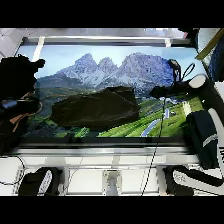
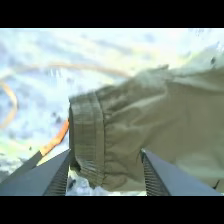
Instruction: Fold the clothes and pants, and hang the long-sleeved shirts on hangers.
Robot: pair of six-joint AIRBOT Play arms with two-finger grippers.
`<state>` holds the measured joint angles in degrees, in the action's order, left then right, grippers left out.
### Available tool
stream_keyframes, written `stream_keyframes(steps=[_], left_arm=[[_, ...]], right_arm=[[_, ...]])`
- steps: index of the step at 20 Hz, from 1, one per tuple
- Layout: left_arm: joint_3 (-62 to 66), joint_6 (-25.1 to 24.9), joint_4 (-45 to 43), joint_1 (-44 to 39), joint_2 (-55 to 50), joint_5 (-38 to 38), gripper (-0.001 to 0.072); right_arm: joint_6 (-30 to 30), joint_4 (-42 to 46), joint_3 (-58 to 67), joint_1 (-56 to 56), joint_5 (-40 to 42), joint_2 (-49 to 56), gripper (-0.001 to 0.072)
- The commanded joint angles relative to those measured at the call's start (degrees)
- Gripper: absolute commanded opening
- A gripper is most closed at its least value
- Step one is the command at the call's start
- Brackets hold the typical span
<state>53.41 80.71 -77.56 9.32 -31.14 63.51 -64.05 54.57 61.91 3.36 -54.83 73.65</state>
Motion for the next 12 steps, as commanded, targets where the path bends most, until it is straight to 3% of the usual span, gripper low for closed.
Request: stream_keyframes(steps=[1,3,5,6,12], left_arm=[[0.39,4.72,0.0,0.07,4.57,-0.26,0.0508],[0.39,6.58,-0.02,0.07,4.59,-0.26,0.0508],[0.37,9.25,0.02,0.07,4.24,-0.26,0.0507],[0.37,10.73,0.02,0.07,4.2,-0.24,0.0508],[0.37,14.95,0.22,0.04,4.31,-0.2,0.0507]], right_arm=[[-0.44,-17.0,-5.79,2.95,6.29,4.02,0.0577],[5.49,-24.22,-1.57,6.6,-12.52,13.29,0.0577],[7.93,-28.22,2.54,8.81,-23.69,22.08,0.0602],[7.58,-29.35,3.96,8.94,-23.89,25.11,0.063],[6.03,-30.45,12.04,7.26,-21.59,35.43,0.0629]])
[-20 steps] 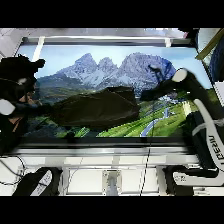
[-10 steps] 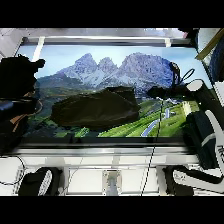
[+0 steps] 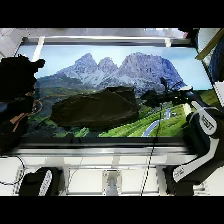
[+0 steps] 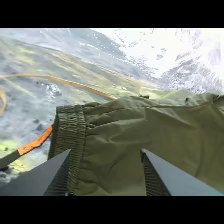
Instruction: Fold the clothes and pants, and hang the long-sleeved shirts on hangers.
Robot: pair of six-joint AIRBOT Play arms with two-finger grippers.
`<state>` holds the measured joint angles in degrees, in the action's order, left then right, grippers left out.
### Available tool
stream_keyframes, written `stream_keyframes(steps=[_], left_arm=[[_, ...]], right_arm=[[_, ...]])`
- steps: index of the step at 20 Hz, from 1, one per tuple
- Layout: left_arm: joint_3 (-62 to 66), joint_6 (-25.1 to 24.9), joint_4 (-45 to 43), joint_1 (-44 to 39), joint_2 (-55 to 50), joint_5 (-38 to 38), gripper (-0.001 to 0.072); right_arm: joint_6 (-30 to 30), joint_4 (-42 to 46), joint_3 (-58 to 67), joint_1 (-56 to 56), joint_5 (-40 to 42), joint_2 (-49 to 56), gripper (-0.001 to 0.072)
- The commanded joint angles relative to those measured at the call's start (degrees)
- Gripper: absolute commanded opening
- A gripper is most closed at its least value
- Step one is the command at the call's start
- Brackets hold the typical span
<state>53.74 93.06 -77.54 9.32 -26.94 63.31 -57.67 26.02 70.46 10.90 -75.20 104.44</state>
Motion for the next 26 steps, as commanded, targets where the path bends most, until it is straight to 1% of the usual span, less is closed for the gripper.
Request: stream_keyframes(steps=[1,4,9,13,18,20,22,23,26], left_arm=[[0.04,2.6,0.48,0.04,0.11,0.0,0.0507],[0.04,2.58,1.31,0.04,0.11,0.02,0.0507],[0.04,2.58,1.31,0.04,0.11,0.0,0.0507],[0.04,2.58,1.31,0.04,0.11,0.02,0.0507],[0.04,2.58,1.31,0.04,0.11,0.02,0.0507],[0.04,2.58,1.31,0.04,0.11,0.09,0.0507],[0.04,2.56,1.29,0.04,0.11,0.63,0.0507],[0.04,2.58,1.31,0.04,0.11,0.87,0.0507],[0.04,2.58,1.29,0.04,0.11,1.07,0.0507]], right_arm=[[-1.29,-1.11,4.26,-0.46,0.59,4.9,0.0629],[-5.25,3.48,5.79,-1.33,5.2,4.9,0.0625],[-7.48,4.79,6.19,-3.74,5.88,4.92,0.0621],[-10.91,8.26,6.19,-6.91,6.54,5.25,0.062],[-11.89,8.31,6.19,-10.4,4.59,5.73,0.0615],[-10.47,8.33,6.19,-11.34,0.15,5.73,0.0555],[-9.09,8.5,6.19,-11.65,-4.85,5.73,0.0555],[-9.09,8.72,6.19,-11.8,-5.97,5.73,0.0555],[-8.7,8.72,6.19,-13.2,-4.85,5.73,0.0547]])
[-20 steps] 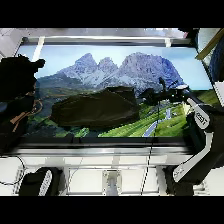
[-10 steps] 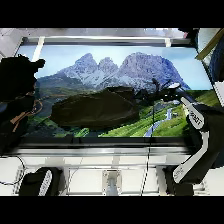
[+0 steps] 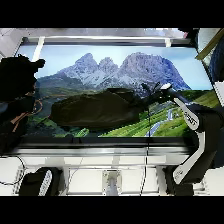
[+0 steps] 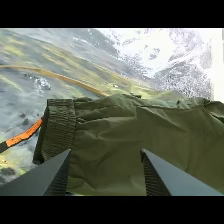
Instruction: Fold the clothes and pants, and hang the long-sleeved shirts on hangers.
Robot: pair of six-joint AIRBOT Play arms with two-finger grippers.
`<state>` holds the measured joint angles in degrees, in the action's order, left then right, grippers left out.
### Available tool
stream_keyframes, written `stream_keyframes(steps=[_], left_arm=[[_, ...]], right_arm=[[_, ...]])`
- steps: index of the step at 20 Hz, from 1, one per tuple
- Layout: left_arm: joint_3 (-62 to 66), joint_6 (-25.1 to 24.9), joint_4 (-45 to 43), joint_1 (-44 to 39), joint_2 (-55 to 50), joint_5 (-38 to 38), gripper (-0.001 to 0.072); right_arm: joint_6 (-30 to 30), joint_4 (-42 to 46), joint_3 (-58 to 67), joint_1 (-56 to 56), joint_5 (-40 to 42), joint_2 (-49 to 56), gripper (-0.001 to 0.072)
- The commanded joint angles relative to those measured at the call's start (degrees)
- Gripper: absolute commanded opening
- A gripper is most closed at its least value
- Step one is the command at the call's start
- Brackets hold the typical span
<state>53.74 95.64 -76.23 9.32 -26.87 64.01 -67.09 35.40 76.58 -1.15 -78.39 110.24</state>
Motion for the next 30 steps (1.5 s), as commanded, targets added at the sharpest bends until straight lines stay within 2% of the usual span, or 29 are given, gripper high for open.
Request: stream_keyframes(steps=[1,2,3,4,7,10,14,19,22,24,26,30], left_arm=[[0.04,-0.02,0.0,0.04,0.04,0.37,0.0507],[0.04,-0.02,-0.02,0.04,0.04,0.37,0.0507],[0.04,0.0,-0.02,0.04,0.07,0.37,0.0507],[0.04,-0.02,-0.02,0.04,0.07,0.37,0.0507],[0.04,-0.02,-0.04,0.04,0.07,0.35,0.0506],[0.04,-0.02,-0.07,0.04,0.04,0.33,0.0506],[0.04,-0.02,-0.04,0.04,0.04,0.15,0.0506],[0.04,-0.02,-0.02,0.04,0.04,-0.11,0.0506],[0.04,0.0,0.0,0.04,0.04,-0.11,0.0506],[0.04,0.0,0.0,0.04,0.04,-0.13,0.0506],[0.04,0.0,0.42,0.04,0.04,-0.09,0.0506],[0.04,0.0,0.42,0.04,0.13,-0.07,0.0506]], right_arm=[[0.76,-1.11,0.11,-1.84,-0.76,-0.09,0.0537],[0.81,-1.25,0.42,-2.47,-0.07,-0.09,0.0393],[1.99,-1.16,1.33,-3.04,0.04,-0.09,0.0124],[2.34,-1.18,2.8,-3.32,-0.04,-0.09,0.0009],[2.01,-1.05,10.93,-1.84,-0.72,-1.27,0.0005],[-0.24,1.77,21.73,5.05,-4.33,-4.63,0.0005],[-9.4,7.63,32.02,21.07,-11.76,-10.34,0.0005],[-16.39,8.0,40.28,45.05,-20.85,-17.62,0.0004],[-17.51,9.09,40.44,59.76,-25.27,-22.6,0.0005],[-19.5,14.64,39.21,67.34,-26.99,-25.64,0.0004],[-19.47,22.62,36.85,72.04,-27.06,-28.96,0.0001],[-19.47,35.71,27.56,74.36,-27.17,-34.03,0.0]])
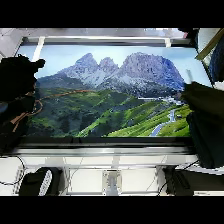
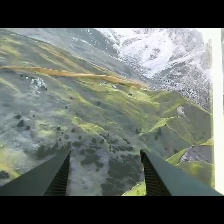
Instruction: Fold the clothes and pants, and hang the long-sleeved shirts on hangers.
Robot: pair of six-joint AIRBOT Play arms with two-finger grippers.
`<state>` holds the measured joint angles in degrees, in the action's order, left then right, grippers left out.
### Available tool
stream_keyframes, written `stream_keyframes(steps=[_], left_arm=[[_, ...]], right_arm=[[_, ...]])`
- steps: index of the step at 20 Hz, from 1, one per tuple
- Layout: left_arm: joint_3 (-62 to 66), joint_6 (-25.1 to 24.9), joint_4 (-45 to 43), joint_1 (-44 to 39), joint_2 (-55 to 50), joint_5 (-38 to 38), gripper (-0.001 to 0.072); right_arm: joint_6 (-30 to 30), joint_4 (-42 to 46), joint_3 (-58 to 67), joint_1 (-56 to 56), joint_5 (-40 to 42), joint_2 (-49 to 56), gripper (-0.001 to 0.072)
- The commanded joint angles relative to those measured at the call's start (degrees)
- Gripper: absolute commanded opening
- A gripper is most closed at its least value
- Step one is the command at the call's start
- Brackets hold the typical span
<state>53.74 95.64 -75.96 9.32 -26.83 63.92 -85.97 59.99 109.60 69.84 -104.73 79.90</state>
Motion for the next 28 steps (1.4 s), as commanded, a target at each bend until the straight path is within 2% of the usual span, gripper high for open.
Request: stream_keyframes(steps=[1,4,6,7,8,9,10,12,13,14,15,16,17,18,19,20,21,23,25,28], left_arm=[[0.04,0.0,0.15,0.04,0.15,0.02,0.0506],[0.04,-0.02,0.11,0.04,0.61,0.0,0.0506],[0.04,-0.02,0.13,0.04,0.63,0.0,0.0506],[0.04,-0.02,0.13,0.04,0.63,0.0,0.0506],[0.04,-0.02,0.13,0.04,0.63,0.0,0.0506],[0.04,-0.02,0.13,0.04,0.61,0.0,0.0506],[0.04,-0.02,0.11,0.04,0.61,0.0,0.0506],[0.04,-0.02,0.11,0.04,0.61,-0.02,0.0506],[0.04,-0.02,0.11,0.04,0.61,-0.02,0.0506],[0.04,-0.02,0.11,0.04,0.59,-0.07,0.0505],[0.04,-0.02,0.13,0.04,0.59,-0.17,0.0506],[0.04,-0.02,0.13,0.04,0.59,-0.5,0.0506],[0.04,-0.02,0.13,0.04,0.59,-0.76,0.0506],[0.04,-0.04,0.11,0.04,0.59,-0.87,0.0497],[0.04,-0.04,0.11,0.04,0.59,-0.85,0.0436],[0.04,-0.04,0.11,0.04,0.59,-0.85,0.0214],[0.04,-0.24,0.11,0.04,0.59,-0.85,0.0039],[0.04,-0.26,0.11,0.04,0.59,-0.85,0.0025],[0.04,-0.24,0.13,0.04,0.59,-0.79,0.0026],[0.04,-0.24,0.13,0.04,0.59,0.09,0.0026]], right_arm=[[-0.59,16.26,-9.18,3.32,-0.83,-5.03,0.0],[-0.59,27.32,-18.36,3.39,-0.76,-8.28,0.0002],[-0.57,27.28,-19.74,3.37,-0.76,-8.72,0.0007],[-0.57,26.97,-19.63,3.37,-0.76,-9.09,0.0115],[-0.61,26.99,-19.37,3.32,-0.76,-9.62,0.0384],[-1.05,26.67,-18.03,3.32,-0.74,-10.03,0.0619],[-2.47,25.35,-15.52,3.32,-0.68,-10.1,0.0674],[-4.28,17.35,-8.55,3.32,1.57,-10.16,0.0669],[-5.49,7.78,-5.53,3.28,4.26,-10.4,0.0668],[-5.4,-5.42,-4.11,2.56,6.05,-10.73,0.0665],[-3.34,-19.17,-3.89,0.26,7.17,-11.1,0.0603],[0.81,-29.53,-3.89,-3.87,7.17,-11.21,0.0413],[4.22,-35.04,-3.89,-10.16,6.43,-11.34,0.018],[7.19,-34.58,-3.89,-17.29,5.84,-11.56,0.001],[9.79,-31.19,-3.89,-25.22,4.85,-11.56,0.0007],[11.32,-25.81,-3.93,-33.0,4.66,-11.47,0.0006],[12.0,-19.76,-3.93,-39.65,4.76,-11.41,0.0006],[12.39,-6.23,-3.93,-50.97,5.14,-11.39,0.0007],[12.13,2.43,-3.91,-58.18,5.29,-11.39,0.0007],[12.13,1.7,-3.89,-62.99,5.33,-11.41,0.0007]])
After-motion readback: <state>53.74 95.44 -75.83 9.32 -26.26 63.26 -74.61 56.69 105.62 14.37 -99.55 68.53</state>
